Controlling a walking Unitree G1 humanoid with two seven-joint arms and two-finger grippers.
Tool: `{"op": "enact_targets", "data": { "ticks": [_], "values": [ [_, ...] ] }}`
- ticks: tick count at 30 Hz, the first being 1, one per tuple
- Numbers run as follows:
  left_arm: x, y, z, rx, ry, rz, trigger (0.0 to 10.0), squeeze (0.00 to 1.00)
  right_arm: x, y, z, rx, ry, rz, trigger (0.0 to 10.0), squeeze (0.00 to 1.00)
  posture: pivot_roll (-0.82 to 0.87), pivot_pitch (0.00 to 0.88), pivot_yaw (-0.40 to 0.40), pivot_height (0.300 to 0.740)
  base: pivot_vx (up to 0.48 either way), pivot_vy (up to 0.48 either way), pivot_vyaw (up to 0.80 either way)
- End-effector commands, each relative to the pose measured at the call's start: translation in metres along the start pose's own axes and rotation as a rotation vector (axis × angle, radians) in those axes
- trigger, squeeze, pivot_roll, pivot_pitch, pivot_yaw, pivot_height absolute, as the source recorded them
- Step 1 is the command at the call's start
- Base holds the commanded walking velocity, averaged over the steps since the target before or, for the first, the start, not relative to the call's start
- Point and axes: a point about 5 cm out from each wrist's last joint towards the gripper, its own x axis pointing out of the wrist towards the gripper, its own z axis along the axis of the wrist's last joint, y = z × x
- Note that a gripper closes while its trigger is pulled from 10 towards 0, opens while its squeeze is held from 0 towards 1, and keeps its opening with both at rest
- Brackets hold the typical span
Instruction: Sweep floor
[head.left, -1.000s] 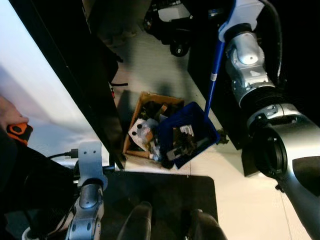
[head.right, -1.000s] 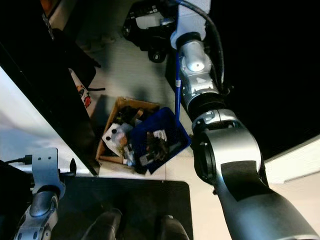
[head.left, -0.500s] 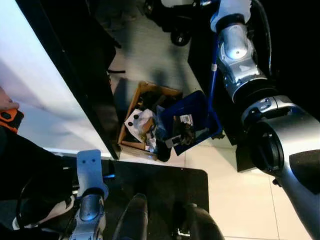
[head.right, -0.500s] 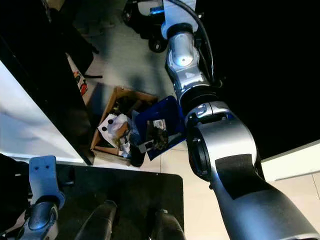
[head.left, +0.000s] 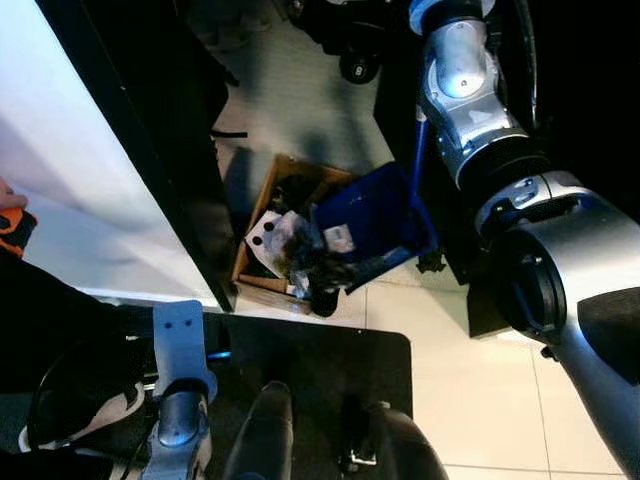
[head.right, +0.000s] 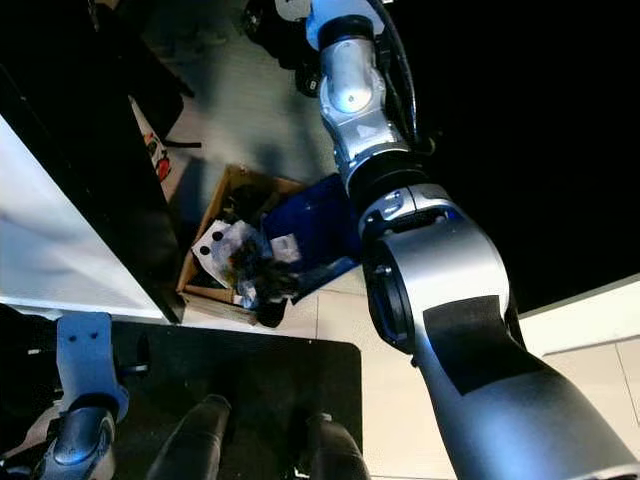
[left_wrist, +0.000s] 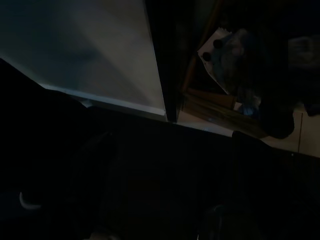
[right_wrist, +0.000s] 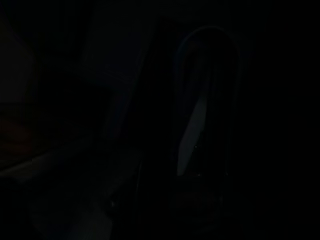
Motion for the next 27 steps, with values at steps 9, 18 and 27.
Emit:
{"op": "enact_targets", "data": {
  "ticks": [9,18,27],
  "values": [
    [-0.010,-0.005,-0.006,-0.017,0.041,0.016,10.0,0.00,0.007,0.014,0.026,-0.039,-0.130,0.039,10.0,0.00,0.44,0.243,-0.193,0.740,0.000,0.000,0.00],
    [-0.011,-0.007,-0.006,-0.018,0.043,0.011,10.0,0.00,0.006,0.013,0.026,-0.138,-0.180,0.059,10.0,0.00,0.43,0.237,-0.187,0.740,0.000,0.000,0.00],
    [-0.003,-0.015,-0.005,-0.007,0.043,-0.037,10.0,0.00,0.004,-0.014,0.013,-0.225,-0.173,0.044,10.0,0.00,0.36,0.211,-0.157,0.740,0.000,0.000,0.00]
  ]
}}
